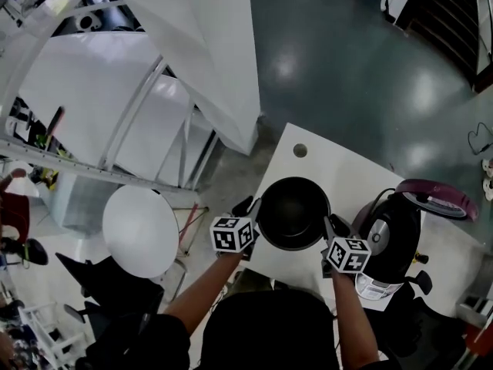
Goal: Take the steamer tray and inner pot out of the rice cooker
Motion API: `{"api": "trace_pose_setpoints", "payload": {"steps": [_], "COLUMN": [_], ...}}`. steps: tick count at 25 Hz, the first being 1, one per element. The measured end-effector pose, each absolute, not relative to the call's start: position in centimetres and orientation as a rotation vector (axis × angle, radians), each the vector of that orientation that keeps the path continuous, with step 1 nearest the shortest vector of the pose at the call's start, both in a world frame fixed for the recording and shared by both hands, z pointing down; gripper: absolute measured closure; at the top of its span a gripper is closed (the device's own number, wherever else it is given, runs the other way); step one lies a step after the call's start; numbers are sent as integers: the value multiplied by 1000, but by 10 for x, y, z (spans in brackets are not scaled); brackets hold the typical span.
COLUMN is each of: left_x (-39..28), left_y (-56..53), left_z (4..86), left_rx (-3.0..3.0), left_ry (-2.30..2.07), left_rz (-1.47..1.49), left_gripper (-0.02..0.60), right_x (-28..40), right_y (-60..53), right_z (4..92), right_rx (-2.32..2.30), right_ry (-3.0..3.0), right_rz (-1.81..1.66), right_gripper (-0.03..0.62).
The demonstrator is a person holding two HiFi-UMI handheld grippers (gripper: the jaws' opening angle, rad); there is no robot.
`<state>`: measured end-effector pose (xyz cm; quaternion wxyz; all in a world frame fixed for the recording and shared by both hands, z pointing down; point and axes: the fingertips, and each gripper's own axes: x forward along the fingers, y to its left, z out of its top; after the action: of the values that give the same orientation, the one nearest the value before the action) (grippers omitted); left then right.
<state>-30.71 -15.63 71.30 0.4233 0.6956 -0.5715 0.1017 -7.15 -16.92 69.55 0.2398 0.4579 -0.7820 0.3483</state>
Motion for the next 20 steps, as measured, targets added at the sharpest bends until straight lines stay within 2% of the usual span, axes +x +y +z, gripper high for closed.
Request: {"api": "trace_pose_setpoints", "payload": {"steps": [2,7,11,20], "left_x": [-310,-298,-261,-163], "left_y": [-150,-115,-87,-10], "left_z": [697,653,630,570], "left_rx": [1769,1853,1851,2174], "left_ry": [-1448,-1380,-1220,-1170], "left_rz": [221,55,-58,93], "left_gripper": [487,561,577,578], "right_x": [-75,-77,-67,0], "right_y": [-164,-123,-79,-7], "right_z": [672,612,584,537], "right_rx": [1251,1292,1327,1496], "right_ry": [-2187,-2292,-2340,-2405], "right_rz": [914,859,833,722], "right_gripper": [527,588,592,592]}}
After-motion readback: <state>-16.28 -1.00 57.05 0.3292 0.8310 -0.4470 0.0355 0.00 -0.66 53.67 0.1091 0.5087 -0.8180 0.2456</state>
